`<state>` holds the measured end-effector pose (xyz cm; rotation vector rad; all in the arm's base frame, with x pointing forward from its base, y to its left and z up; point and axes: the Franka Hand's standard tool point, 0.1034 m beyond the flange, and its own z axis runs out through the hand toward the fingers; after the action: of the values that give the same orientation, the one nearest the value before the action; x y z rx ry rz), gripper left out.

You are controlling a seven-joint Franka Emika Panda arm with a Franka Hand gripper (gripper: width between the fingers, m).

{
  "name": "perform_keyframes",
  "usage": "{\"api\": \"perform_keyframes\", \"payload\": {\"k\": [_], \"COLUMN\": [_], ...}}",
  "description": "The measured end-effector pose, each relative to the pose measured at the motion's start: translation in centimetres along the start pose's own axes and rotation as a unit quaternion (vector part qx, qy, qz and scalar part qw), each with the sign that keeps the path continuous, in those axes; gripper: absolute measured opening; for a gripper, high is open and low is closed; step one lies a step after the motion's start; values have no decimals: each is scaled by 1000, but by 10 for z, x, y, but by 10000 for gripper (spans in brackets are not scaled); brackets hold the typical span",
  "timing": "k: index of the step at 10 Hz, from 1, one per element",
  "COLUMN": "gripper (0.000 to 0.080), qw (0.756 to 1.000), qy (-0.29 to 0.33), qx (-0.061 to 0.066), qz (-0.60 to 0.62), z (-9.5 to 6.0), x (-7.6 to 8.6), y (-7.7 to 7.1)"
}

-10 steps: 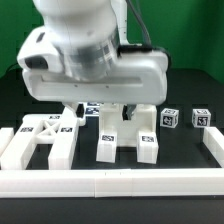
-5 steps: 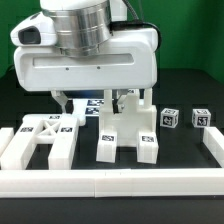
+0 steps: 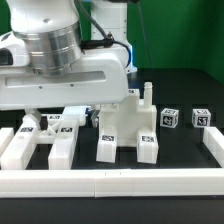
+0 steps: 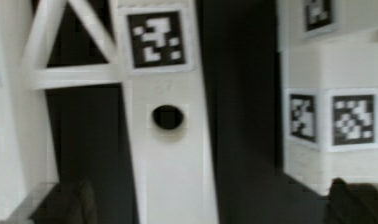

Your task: Assemble chair

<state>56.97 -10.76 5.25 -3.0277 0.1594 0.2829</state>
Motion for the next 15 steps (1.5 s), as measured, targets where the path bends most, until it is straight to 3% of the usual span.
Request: {"api": "perform_keyframes", "payload": {"k": [4,5,8,10,11,13,15], "gripper": [649,649,649,649,649,649,649], "qw": [1000,997,997,997,997,997,997], "qy": [27,73,75,74,75,72,66], "qx": [-8,-20,-20,-20,-21,-27,-28], "qz": [-1,-16,-21,-21,-16,-17,-19], "z": [-2,-13,-17,-16,-13,5,14], "x": [8,26,45,44,44,41,40], "y": [2,13,18,18,16,3,1]}}
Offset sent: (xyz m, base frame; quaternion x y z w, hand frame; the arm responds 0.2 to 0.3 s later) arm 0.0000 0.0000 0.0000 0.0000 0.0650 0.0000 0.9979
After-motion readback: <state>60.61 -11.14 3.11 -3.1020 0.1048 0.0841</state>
